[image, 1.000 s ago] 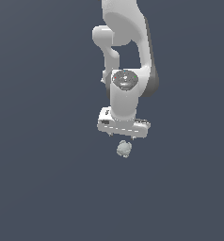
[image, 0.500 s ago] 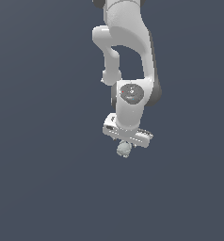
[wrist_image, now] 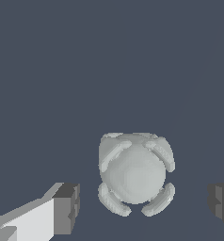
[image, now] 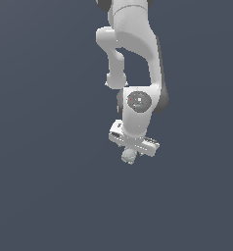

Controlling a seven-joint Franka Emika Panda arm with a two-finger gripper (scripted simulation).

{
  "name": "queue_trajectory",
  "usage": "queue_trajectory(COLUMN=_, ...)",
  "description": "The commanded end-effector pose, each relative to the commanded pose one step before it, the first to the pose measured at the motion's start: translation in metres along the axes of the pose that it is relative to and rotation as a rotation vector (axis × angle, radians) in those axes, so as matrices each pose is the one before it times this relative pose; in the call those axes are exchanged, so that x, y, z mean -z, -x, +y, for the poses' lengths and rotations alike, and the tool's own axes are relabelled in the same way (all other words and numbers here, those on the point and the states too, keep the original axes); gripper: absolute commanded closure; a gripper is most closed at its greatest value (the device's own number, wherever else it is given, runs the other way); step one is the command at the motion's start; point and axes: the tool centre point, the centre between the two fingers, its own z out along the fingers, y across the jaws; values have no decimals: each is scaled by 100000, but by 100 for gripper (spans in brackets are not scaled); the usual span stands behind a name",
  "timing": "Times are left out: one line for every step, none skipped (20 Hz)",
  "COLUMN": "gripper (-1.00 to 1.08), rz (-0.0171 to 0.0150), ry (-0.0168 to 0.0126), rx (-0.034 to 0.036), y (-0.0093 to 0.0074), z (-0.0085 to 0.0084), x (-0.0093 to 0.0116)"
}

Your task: Pick up the object and move it to a goal position.

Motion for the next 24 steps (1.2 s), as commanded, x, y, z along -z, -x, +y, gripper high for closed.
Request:
queue_trajectory(gripper=-92, rz=20, ry=-4, rx=-25, y=-7, z=4, x=-140)
queue_trajectory(gripper=-92, rz=0, ry=0, rx=0, y=8, z=-8, x=-203)
queue_trajectory(gripper=-92, rz=8, ry=5, rx=-68, y=-9, z=28, x=-280)
queue_trajectory(gripper=-92, rz=0, ry=0, rx=0, y=16, z=-13, x=-363)
queue_trajectory(gripper=-92, rz=8, ry=5, rx=-68, y=0, z=24, x=-438)
queue_trajectory(gripper=-92, rz=0, ry=0, rx=0, y=27, z=-16, x=-518)
queue_trajectory(gripper=-92, rz=10, ry=7, rx=-84, y=6, z=29, x=-589)
queue_trajectory(gripper=-92, rz=8, ry=6, rx=-68, y=12, z=20, x=-606)
queue_trajectory(gripper=-92, rz=0, ry=0, rx=0, y=27, z=-17, x=-526)
queue_trajectory(gripper=-92, rz=9, ry=5, rx=-68, y=-3, z=22, x=-438)
queue_trajectory(gripper=-92, rz=0, ry=0, rx=0, y=8, z=-17, x=-356)
queue_trajectory(gripper=-92, rz=6, ry=3, rx=-48, y=-19, z=9, x=-268)
queue_trajectory(gripper=-92, rz=0, ry=0, rx=0, y=-17, z=-20, x=-186)
queue_trajectory(gripper=-92, rz=0, ry=0, rx=0, y=-30, z=-22, x=-100)
queue_trajectory(gripper=-92, rz=0, ry=0, rx=0, y=-36, z=-21, x=-23)
queue_trajectory(gripper=-92, rz=0, ry=0, rx=0, y=-16, z=-8, x=6)
queue_trajectory(gripper=108, rz=0, ry=0, rx=0, y=0, z=0, x=0)
queue_trajectory(gripper=108, rz=0, ry=0, rx=0, y=0, z=0, x=0)
queue_trajectory(gripper=108, rz=0, ry=0, rx=0, y=0, z=0, x=0)
queue_trajectory(gripper=108, rz=0, ry=0, rx=0, y=0, z=0, x=0)
queue_trajectory(gripper=108, rz=0, ry=0, rx=0, y=0, z=0, x=0)
queue_trajectory(gripper=108, rz=0, ry=0, rx=0, y=0, z=0, x=0)
queue_trajectory(gripper=108, rz=0, ry=0, rx=0, y=0, z=0, x=0)
queue_trajectory(gripper=108, rz=0, ry=0, rx=0, y=0, z=0, x=0)
